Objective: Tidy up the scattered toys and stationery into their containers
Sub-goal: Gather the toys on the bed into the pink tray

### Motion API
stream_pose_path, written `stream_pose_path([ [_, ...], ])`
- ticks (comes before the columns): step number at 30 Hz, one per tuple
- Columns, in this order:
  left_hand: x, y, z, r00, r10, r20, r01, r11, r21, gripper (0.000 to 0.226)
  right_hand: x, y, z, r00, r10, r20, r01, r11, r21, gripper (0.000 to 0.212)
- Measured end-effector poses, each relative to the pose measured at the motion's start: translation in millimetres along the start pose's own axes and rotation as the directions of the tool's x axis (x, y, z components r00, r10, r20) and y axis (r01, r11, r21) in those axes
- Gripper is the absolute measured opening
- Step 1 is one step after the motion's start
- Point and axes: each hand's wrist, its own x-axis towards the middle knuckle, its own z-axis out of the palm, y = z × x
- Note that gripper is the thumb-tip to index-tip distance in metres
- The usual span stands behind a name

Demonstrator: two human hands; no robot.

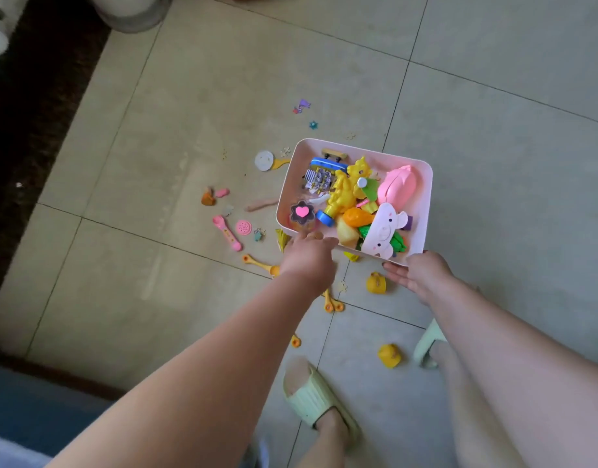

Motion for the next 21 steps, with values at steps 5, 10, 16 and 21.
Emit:
stream_pose_path([
  [5,56,1,19,0.995,-0.004,0.098,0.001,0.999,0.036,0.058,56,-18,5,1.0,0.005,-0.01,-0.005,1.0,-0.01,0.027],
  [10,121,5,59,0.995,-0.038,0.095,0.037,0.999,0.014,0.064,139,-34,5,1.0,0.004,0.0,-0.004,0.996,-0.091,0.038],
  [16,179,6,108,0.985,-0.106,0.139,0.108,0.994,-0.007,0.068,215,-38,6,0.999,0.027,0.038,-0.017,0.975,-0.222,0.04],
  [21,216,8,128,0.963,-0.208,0.173,0.211,0.977,0.0,0.068,253,-47,18,0.991,0.073,0.116,-0.039,0.961,-0.275,0.039],
])
